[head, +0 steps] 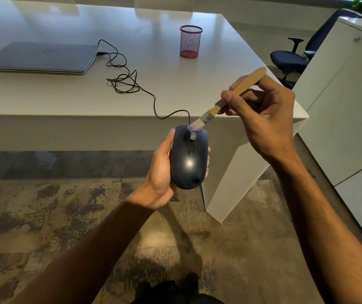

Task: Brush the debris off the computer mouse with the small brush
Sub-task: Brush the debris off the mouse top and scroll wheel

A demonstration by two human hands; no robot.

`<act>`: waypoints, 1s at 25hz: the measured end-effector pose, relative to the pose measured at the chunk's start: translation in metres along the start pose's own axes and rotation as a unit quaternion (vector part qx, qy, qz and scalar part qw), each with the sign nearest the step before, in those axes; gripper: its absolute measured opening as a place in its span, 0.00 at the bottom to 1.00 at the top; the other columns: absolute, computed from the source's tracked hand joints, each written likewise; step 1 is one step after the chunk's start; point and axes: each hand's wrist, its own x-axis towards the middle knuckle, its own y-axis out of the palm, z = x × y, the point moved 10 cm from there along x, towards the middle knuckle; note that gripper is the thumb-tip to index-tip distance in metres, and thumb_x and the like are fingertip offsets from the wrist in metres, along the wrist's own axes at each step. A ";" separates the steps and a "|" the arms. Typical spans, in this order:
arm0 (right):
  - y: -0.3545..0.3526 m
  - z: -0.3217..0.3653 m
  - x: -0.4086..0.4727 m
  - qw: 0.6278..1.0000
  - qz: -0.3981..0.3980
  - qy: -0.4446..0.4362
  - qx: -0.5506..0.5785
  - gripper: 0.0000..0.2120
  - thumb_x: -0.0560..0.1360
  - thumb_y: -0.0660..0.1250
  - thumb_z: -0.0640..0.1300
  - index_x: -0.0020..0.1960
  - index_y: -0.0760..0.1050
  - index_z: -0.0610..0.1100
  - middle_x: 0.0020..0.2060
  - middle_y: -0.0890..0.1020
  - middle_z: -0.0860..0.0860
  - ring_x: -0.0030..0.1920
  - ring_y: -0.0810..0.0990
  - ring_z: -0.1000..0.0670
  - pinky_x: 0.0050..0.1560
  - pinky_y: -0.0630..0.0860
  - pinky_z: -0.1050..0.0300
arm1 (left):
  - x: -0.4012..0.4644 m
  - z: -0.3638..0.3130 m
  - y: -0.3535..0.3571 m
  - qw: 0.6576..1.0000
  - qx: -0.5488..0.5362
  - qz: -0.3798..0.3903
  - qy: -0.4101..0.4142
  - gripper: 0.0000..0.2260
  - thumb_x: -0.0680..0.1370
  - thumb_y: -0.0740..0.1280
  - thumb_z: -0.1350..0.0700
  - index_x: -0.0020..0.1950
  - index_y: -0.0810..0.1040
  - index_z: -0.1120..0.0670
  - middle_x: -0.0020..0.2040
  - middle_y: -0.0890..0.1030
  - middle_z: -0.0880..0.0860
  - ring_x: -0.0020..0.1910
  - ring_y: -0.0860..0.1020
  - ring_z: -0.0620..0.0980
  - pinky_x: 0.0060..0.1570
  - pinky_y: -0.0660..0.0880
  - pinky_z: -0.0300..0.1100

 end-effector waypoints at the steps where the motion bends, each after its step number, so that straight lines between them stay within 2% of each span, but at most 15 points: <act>1: 0.000 -0.001 0.000 1.000 0.016 0.004 -0.013 0.06 0.79 0.69 0.38 0.54 0.77 0.37 0.42 0.85 0.48 0.44 0.88 0.50 0.50 0.84 0.56 | -0.001 0.001 0.001 1.000 0.002 0.002 -0.003 0.33 0.82 0.52 0.38 0.73 0.68 0.65 0.55 0.80 0.60 0.48 0.81 0.52 0.48 0.76 0.47; 3: -0.003 -0.002 0.003 0.999 0.031 0.004 -0.031 0.06 0.79 0.69 0.39 0.54 0.77 0.38 0.43 0.85 0.49 0.44 0.88 0.50 0.50 0.84 0.54 | -0.003 0.002 0.001 1.000 0.012 -0.007 -0.005 0.32 0.83 0.51 0.39 0.72 0.69 0.64 0.54 0.81 0.59 0.47 0.81 0.52 0.48 0.77 0.47; 7: -0.010 0.010 0.007 1.000 0.002 -0.028 0.002 0.05 0.79 0.69 0.37 0.54 0.76 0.39 0.43 0.85 0.47 0.44 0.88 0.49 0.49 0.84 0.54 | -0.004 0.000 0.007 1.000 0.003 -0.001 -0.007 0.32 0.83 0.51 0.39 0.72 0.69 0.64 0.54 0.81 0.59 0.47 0.81 0.52 0.48 0.77 0.47; 11: -0.003 0.004 0.005 0.999 0.036 0.000 -0.033 0.06 0.79 0.70 0.39 0.54 0.77 0.38 0.42 0.85 0.46 0.44 0.88 0.49 0.50 0.85 0.50 | -0.003 -0.002 0.006 1.000 -0.016 -0.004 -0.004 0.33 0.82 0.52 0.39 0.73 0.67 0.65 0.53 0.80 0.59 0.46 0.81 0.52 0.45 0.77 0.47; 16: -0.019 0.014 0.002 0.999 -0.033 0.008 -0.012 0.07 0.77 0.72 0.38 0.53 0.78 0.37 0.39 0.85 0.47 0.38 0.88 0.51 0.45 0.85 0.56 | -0.003 -0.003 0.005 1.000 -0.024 -0.007 -0.007 0.33 0.82 0.51 0.39 0.73 0.67 0.66 0.51 0.80 0.59 0.45 0.81 0.52 0.43 0.78 0.46; 21: -0.012 0.008 0.001 0.998 -0.030 0.026 -0.043 0.12 0.75 0.75 0.42 0.52 0.80 0.35 0.37 0.86 0.46 0.35 0.87 0.52 0.42 0.85 0.56 | -0.003 -0.003 0.009 1.000 -0.006 -0.007 -0.007 0.30 0.82 0.50 0.39 0.66 0.74 0.63 0.50 0.82 0.58 0.45 0.81 0.51 0.46 0.77 0.46; 25: -0.014 0.006 0.004 0.994 -0.076 -0.009 -0.082 0.14 0.75 0.75 0.44 0.52 0.79 0.34 0.37 0.86 0.47 0.36 0.87 0.53 0.43 0.85 0.55 | -0.003 -0.004 0.008 1.000 -0.004 -0.014 -0.003 0.31 0.82 0.51 0.39 0.72 0.70 0.63 0.54 0.81 0.58 0.48 0.81 0.51 0.48 0.76 0.47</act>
